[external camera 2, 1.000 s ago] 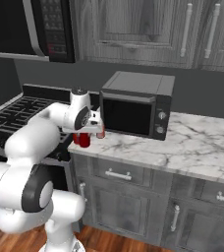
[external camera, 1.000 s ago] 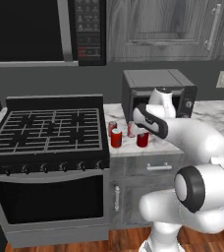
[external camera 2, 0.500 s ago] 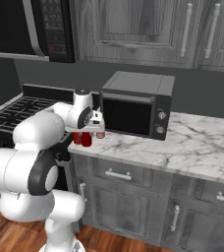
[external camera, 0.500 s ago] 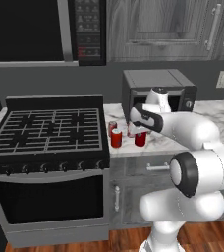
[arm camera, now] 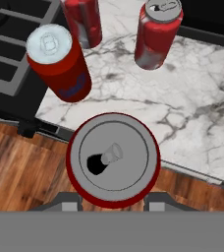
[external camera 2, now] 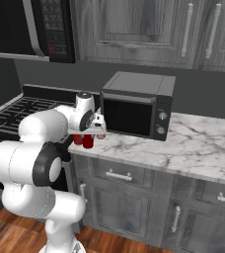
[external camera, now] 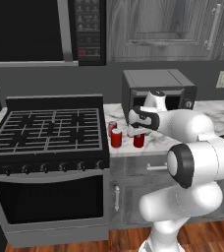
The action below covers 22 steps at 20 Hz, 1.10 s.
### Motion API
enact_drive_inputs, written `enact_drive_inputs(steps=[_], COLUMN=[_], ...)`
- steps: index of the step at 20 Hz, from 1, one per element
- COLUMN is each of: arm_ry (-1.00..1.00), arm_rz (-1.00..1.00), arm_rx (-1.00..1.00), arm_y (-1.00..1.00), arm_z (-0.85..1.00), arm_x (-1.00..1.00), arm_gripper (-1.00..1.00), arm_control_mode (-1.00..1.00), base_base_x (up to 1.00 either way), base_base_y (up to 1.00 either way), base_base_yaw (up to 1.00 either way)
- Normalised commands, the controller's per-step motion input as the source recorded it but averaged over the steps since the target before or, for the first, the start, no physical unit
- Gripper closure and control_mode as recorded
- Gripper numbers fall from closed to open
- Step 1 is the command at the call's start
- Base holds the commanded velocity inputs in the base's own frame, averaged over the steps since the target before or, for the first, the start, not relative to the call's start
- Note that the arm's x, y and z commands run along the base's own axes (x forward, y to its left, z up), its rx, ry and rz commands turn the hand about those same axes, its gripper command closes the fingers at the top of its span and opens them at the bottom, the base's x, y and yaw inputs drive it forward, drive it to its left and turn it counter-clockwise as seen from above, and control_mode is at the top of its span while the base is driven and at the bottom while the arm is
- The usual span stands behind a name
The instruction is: Four empty soda cans are scattered around the kitchen. Gather all the cans and cluster them next to the stove for recycling.
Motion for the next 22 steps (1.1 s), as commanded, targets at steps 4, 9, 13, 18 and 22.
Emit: enact_drive_inputs(steps=[4, 9, 13, 18, 22], arm_ry=[0.0, -0.01, 0.0, 0.0, 0.0], arm_rz=[0.0, 0.0, 0.0, 0.0, 0.0], arm_rx=[0.0, 0.0, 0.0, 0.0, 0.0], arm_y=[0.0, 0.0, 0.0, 0.0, 0.0], arm_z=[-0.13, -0.1, -0.13, -0.1, -0.11], arm_x=[0.19, 0.17, 0.15, 0.13, 0.16], arm_gripper=[1.0, 1.0, 1.0, 1.0, 1.0], arm_control_mode=[-1.0, -1.0, -1.0, -1.0, -1.0], base_base_x=[0.0, 0.0, 0.0, 0.0, 0.0], base_base_y=[0.0, 0.0, 0.0, 0.0, 0.0], base_base_yaw=[0.0, 0.0, 0.0, 0.0, 0.0])
